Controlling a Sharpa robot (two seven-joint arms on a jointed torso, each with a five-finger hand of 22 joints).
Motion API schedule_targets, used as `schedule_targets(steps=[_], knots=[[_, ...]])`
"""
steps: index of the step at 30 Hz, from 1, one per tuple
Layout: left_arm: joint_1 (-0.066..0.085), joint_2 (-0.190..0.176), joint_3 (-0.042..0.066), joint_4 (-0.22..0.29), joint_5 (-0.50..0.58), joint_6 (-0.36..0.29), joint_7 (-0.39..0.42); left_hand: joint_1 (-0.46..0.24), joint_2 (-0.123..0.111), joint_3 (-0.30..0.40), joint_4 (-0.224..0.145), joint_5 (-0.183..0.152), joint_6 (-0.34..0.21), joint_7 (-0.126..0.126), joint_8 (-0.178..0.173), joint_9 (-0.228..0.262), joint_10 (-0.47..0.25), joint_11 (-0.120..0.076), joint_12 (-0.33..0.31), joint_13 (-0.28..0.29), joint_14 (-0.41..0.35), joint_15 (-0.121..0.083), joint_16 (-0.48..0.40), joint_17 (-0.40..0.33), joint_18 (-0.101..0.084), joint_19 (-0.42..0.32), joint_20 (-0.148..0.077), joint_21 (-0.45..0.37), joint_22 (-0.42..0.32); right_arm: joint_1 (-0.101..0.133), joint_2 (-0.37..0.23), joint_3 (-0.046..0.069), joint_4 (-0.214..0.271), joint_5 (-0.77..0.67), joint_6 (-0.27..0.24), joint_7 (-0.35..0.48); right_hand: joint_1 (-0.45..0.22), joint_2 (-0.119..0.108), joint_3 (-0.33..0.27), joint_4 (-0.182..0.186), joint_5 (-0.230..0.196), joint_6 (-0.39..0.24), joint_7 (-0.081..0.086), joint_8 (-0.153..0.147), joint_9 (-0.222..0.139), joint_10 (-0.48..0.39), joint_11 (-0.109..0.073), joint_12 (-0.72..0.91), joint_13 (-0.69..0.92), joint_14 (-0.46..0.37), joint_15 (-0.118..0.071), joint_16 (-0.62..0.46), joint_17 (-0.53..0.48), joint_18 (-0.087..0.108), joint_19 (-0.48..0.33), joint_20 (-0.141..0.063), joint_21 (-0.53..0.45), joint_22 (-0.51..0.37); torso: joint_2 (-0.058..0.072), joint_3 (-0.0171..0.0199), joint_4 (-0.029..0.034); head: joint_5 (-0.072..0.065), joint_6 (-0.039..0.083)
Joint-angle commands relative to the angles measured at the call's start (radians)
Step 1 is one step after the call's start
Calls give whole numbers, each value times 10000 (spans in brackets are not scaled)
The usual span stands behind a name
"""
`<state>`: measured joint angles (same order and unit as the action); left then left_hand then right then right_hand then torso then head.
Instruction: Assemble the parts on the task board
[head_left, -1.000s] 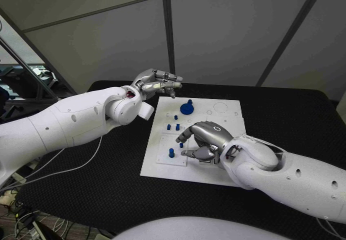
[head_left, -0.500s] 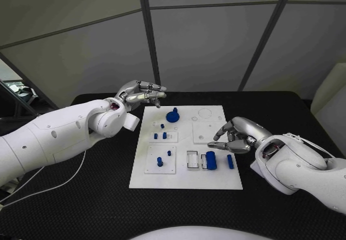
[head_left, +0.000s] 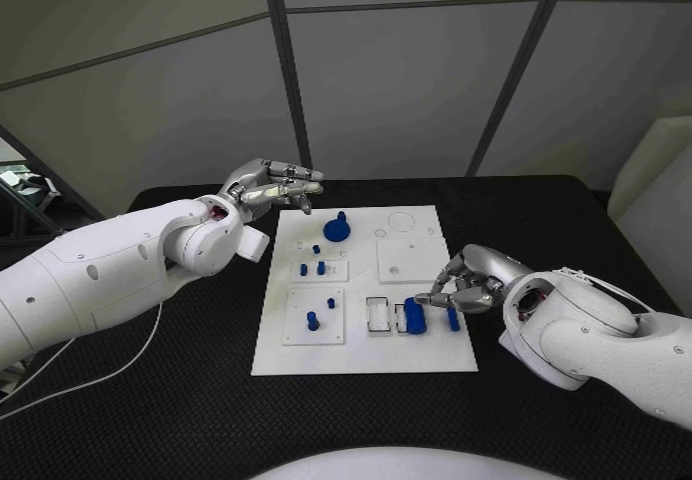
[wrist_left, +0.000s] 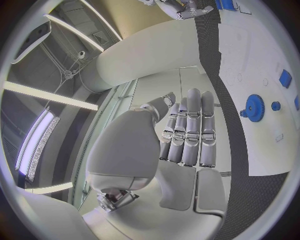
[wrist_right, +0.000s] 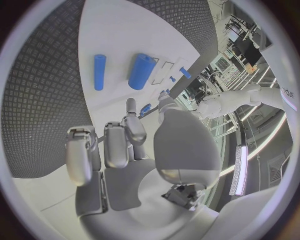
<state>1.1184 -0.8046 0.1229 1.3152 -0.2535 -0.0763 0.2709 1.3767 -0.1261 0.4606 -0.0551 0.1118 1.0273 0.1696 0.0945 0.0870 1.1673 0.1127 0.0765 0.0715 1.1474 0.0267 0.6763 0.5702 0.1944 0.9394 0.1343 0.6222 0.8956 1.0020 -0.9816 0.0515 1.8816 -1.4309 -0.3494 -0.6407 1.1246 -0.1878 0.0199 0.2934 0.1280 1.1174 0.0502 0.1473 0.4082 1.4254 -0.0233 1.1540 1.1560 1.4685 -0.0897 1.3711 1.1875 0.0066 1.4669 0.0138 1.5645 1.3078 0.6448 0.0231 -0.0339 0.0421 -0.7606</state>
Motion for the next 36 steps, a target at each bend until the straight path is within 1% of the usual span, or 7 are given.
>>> schedule_targets(steps=[1, 13, 20, 26, 33, 35, 36], knots=[[12, -26, 5, 34, 49, 84, 55, -36, 46, -58, -6, -34, -46, 46, -66, 3, -79, 3, -21, 9, 10, 81, -41, -13, -127, 2, 47, -63, -16, -82, 121, 0, -57, -408, 388, -657, -106, 15, -77, 9, 49, -75, 11, 3, 59, -82, -6, 51, 32, 384, -22, 62, 25, -66, 1038, 59, 62, 2628, 6, 2, -6, 9, -10], [12, -45, 4, 62, 49, 79, 60, -36, 46, -58, -6, -34, -46, 46, -66, 3, -79, 3, -21, 9, 10, 81, -41, -13, -127, 2, 47, -63, -16, -368, 674, -15, -481, -469, 462, -644, -129, 82, -130, 6, 100, -26, -7, 23, 204, -75, -18, 101, 117, 392, -29, 109, 101, -66, 1039, 57, 63, 2630, 11, 3, -4, -2, -43], [12, -49, 4, 62, 49, 83, 60, -36, 46, -58, -6, -34, -46, 46, -66, 3, -79, 3, -21, 9, 10, 81, -41, -13, -127, 2, 47, -63, -16, -442, 895, -44, -696, -465, 617, -627, -46, 138, -112, -6, 130, -3, -17, 27, 301, -71, -28, 127, 169, 395, -36, 134, 138, -66, 1039, 52, 63, 2630, 11, 4, -13, 17, -68], [12, -51, 4, 62, 49, 87, 57, -36, 46, -58, -6, -34, -46, 46, -66, 3, -79, 3, -21, 9, 10, 81, -41, -13, -127, 2, 47, -63, -16, -469, 1034, -170, -842, -462, 717, -624, 506, 226, -12, -60, 146, -9, -25, -7, 581, -77, -37, 154, 276, 393, -45, 176, 193, -66, 1039, 41, 63, 2630, 4, 4, -12, 29, -105], [12, -64, 4, 61, 49, 88, 52, -36, 46, -58, -6, -34, -46, 46, -66, 3, -79, 3, -21, 9, 10, 81, -41, -13, -127, 2, 47, -63, -16, -476, 1095, -208, -980, -492, 651, -686, 1141, 413, 114, -233, 166, 15, -27, -32, 867, -65, -42, 184, 386, 395, -49, 215, 250, -66, 1039, 38, 63, 2630, -1, -4, -11, 34, -115], [12, -67, 4, 62, 49, 90, 51, -36, 46, -58, -6, -34, -46, 46, -66, 3, -79, 3, -21, 9, 10, 81, -41, -13, -127, 2, 47, -63, -16, -477, 1089, -211, -999, -496, 594, -706, 1300, 492, 157, -322, 294, 35, -31, -32, 942, -52, -47, 207, 427, 399, -54, 235, 283, -66, 1039, 34, 63, 2630, -1, -4, -11, 34, -115], [12, -69, 4, 62, 49, 91, 51, -36, 46, -58, -6, -34, -46, 46, -66, 3, -79, 3, -21, 9, 10, 81, -41, -13, -127, 2, 47, -63, -16, -478, 1083, -212, -1001, -497, 551, -713, 1362, 518, 168, -356, 765, 33, -32, -44, 992, -51, -50, 208, 445, 400, -59, 245, 300, -66, 1039, 22, 63, 2630, -4, -1, -15, 30, -117]])
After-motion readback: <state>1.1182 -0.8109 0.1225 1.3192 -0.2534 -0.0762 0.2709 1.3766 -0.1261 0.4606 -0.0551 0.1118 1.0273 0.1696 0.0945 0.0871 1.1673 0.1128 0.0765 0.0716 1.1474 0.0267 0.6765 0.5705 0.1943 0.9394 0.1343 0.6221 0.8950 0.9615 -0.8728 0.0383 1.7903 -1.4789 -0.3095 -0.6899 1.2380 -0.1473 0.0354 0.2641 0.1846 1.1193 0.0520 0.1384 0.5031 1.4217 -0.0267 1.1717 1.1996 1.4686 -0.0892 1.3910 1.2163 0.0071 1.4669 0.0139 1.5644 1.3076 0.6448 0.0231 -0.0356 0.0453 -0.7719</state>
